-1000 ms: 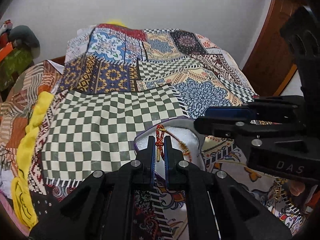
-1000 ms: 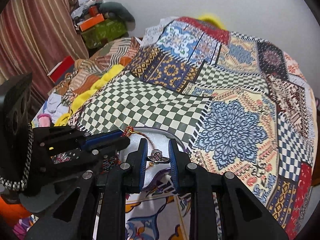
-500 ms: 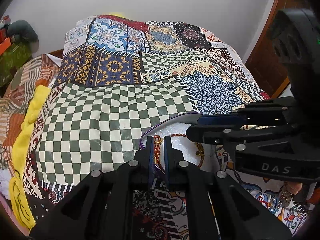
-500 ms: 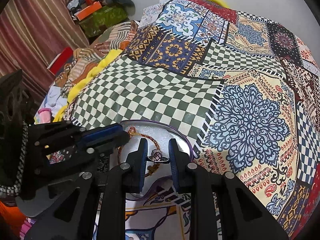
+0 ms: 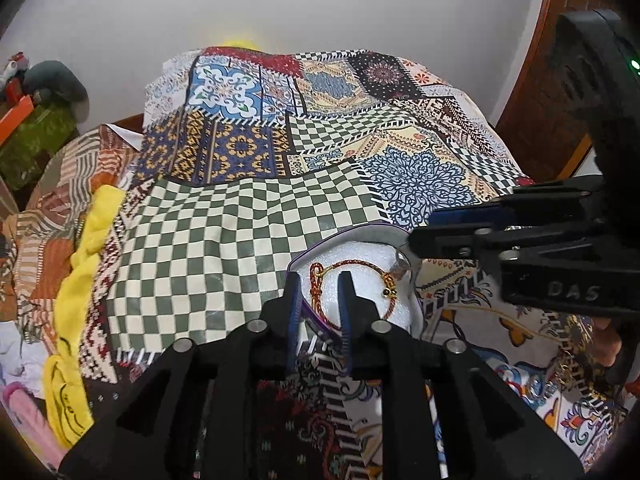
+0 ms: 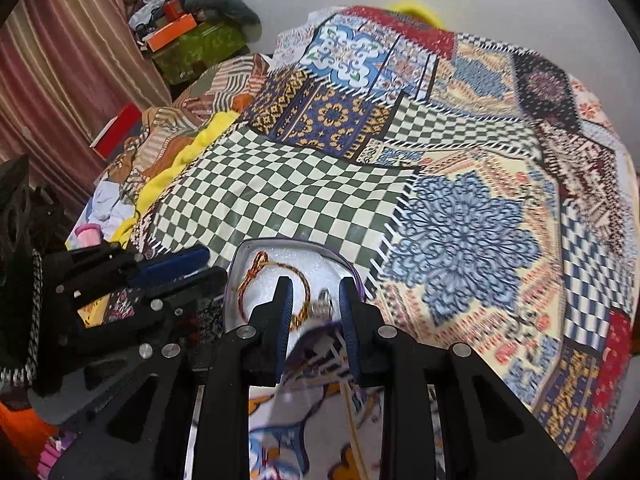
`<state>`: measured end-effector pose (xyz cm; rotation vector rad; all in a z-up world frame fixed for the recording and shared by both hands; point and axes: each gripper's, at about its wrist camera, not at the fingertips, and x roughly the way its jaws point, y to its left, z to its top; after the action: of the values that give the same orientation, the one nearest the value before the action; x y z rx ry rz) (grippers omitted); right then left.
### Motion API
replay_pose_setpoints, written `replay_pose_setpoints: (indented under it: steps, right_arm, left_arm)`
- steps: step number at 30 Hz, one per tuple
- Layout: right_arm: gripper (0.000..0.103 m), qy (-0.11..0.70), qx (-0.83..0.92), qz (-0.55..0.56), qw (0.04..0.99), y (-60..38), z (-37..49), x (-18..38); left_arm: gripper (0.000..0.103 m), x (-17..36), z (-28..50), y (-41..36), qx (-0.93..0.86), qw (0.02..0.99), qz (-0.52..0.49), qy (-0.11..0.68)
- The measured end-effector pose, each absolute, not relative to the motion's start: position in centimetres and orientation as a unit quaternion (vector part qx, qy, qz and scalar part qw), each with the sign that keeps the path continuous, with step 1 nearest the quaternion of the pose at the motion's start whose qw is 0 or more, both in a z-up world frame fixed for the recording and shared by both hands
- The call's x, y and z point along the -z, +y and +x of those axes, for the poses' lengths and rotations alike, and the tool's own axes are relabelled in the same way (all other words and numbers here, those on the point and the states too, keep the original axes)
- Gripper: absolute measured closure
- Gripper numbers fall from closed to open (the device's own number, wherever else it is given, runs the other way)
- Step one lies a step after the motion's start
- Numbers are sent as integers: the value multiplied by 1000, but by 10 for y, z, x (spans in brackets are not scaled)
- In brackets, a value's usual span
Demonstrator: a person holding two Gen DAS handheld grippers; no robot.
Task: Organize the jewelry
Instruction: 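Open both tools to drop the jewelry into the tin and withdraw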
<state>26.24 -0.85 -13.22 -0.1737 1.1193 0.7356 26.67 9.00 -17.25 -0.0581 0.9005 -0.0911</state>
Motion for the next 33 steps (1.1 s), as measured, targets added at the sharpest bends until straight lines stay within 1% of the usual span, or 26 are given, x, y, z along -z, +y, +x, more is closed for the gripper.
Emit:
replay_pose_setpoints:
  steps: [2,4,6,8,10,13,16,19,27,33]
  right_arm:
    - [81,513,-338,-81,785,-16,255,125]
    - [81,504,-332,-87,792,-23,245,116]
    - [75,496,-325,-93,800,-30,235,109]
    - [60,486,-318,-93,809,-39,225,102]
    - [55,473,-311,-92,819,-49,213,95]
    - [54,463,-297,-101,829,-61,199,89]
    - [54,457,-290,-100,835,-74,187,85]
    - [54,455,-281,-97,840,-91,175,85]
    - [54,458,-261,-106,843,-124,149,96]
    - [54,468,-260,-110,837,-136,127,118]
  left_arm:
    - [74,165,259,90,42,901,-29,431]
    - [72,155,250,88,40,904,-29,425]
    - [69,147,243,85,39,906,-26,421]
    - [62,138,233,82,39,908,-22,416]
    - [59,129,223,76,40,911,-15,411]
    - [52,121,209,69,44,912,-9,407]
    - [51,115,194,61,49,913,-5,405]
    - [48,115,181,52,55,911,-1,409]
    - [47,127,159,27,75,900,6,430]
    - [47,143,144,8,96,889,14,447]
